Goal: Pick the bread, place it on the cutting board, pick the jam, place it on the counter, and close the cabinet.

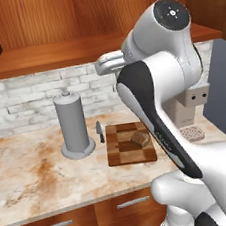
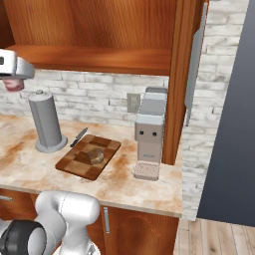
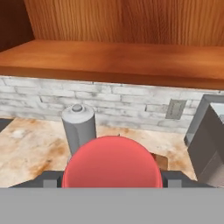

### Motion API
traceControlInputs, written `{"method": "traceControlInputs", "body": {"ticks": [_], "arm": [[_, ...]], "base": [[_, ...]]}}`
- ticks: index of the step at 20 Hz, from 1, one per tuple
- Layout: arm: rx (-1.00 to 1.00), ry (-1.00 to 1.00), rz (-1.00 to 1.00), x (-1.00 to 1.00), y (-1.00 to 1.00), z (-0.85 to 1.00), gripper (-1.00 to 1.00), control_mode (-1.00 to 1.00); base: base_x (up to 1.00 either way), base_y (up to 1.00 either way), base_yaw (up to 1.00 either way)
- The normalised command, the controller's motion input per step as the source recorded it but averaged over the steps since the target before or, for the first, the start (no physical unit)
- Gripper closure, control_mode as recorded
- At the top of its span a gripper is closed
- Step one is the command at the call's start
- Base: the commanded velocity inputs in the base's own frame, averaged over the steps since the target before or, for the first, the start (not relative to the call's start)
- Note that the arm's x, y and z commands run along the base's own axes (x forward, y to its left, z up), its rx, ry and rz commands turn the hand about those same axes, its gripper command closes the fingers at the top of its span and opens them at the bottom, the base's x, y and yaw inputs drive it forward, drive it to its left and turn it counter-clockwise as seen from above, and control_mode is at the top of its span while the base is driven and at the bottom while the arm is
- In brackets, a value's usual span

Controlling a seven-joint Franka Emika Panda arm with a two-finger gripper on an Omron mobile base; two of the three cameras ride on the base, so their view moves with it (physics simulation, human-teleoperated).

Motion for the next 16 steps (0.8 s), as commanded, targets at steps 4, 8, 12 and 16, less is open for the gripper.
{"method": "traceControlInputs", "body": {"ticks": [4,8,12,16], "arm": [[0.0,0.0,0.0,-0.57,0.26,-0.24,1.0,-1.0],[0.0,0.0,0.0,-0.53,0.18,-0.38,1.0,-1.0],[0.0,0.0,0.0,-0.48,0.14,-0.47,1.0,-1.0],[0.0,0.0,0.0,-0.39,0.16,-0.49,1.0,-1.0]], "base": [[0.0,0.0,0.0],[0.0,0.0,0.0],[0.0,0.0,0.0],[0.0,0.0,0.0]]}}
